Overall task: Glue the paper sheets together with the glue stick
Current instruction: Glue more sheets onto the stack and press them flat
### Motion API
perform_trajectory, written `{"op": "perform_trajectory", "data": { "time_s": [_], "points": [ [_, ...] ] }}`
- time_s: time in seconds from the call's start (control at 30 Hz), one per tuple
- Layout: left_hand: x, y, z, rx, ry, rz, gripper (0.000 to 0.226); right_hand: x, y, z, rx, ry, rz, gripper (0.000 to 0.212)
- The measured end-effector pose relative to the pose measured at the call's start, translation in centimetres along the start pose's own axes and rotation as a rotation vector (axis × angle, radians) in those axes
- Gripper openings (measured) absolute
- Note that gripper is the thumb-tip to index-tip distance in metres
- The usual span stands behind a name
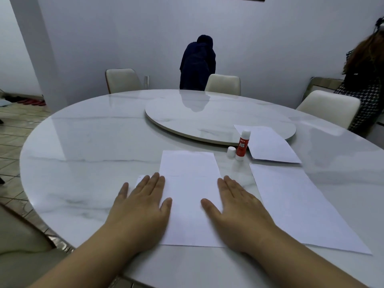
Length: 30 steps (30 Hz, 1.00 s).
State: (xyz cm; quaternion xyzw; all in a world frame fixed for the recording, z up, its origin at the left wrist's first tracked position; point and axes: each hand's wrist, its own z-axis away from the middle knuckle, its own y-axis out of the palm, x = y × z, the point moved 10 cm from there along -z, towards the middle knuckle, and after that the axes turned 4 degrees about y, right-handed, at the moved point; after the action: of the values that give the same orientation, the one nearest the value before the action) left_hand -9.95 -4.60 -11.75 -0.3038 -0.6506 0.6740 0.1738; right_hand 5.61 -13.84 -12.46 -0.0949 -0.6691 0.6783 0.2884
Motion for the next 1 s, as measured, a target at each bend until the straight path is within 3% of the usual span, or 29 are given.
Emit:
{"op": "perform_trajectory", "data": {
  "time_s": [0.2, 0.33, 0.5, 0.63, 0.7, 0.83, 0.9, 1.0],
  "points": [
    [1.1, 0.0, 0.2, -0.022, -0.058, 0.021, 0.070, 0.0, -2.0, 0.4, -0.126, -0.018, -0.059, 0.083],
    [1.6, -0.4, 0.1, -0.067, -0.114, 0.071, 0.079, -0.7, -4.1, 0.4, -0.187, 0.007, -0.350, 0.079],
    [2.2, -0.5, -0.1, -0.094, -0.151, 0.137, 0.086, -1.0, -5.2, 1.1, -0.192, -0.067, -0.689, 0.059],
    [4.1, -2.5, 0.7, -0.310, -0.234, 0.665, 0.063, 0.3, -8.8, 3.1, -0.278, -0.275, -0.611, 0.033],
    [5.1, -3.2, 1.2, -0.433, -0.246, 0.874, 0.049, -1.1, -12.7, 4.2, -0.424, -0.315, -0.790, 0.032],
    [4.6, -2.7, 0.7, -0.365, -0.175, 0.781, 0.041, -9.6, -19.5, 4.3, -0.855, -0.151, -1.211, 0.019],
    [3.6, -2.2, 0.3, -0.276, -0.110, 0.658, 0.039, -13.0, -20.2, 2.3, -0.905, -0.015, -1.349, 0.025],
    [1.3, -1.4, -0.1, -0.140, 0.037, 0.421, 0.033, -15.8, -19.3, -1.9, -0.837, 0.145, -1.536, 0.041]
  ]
}}
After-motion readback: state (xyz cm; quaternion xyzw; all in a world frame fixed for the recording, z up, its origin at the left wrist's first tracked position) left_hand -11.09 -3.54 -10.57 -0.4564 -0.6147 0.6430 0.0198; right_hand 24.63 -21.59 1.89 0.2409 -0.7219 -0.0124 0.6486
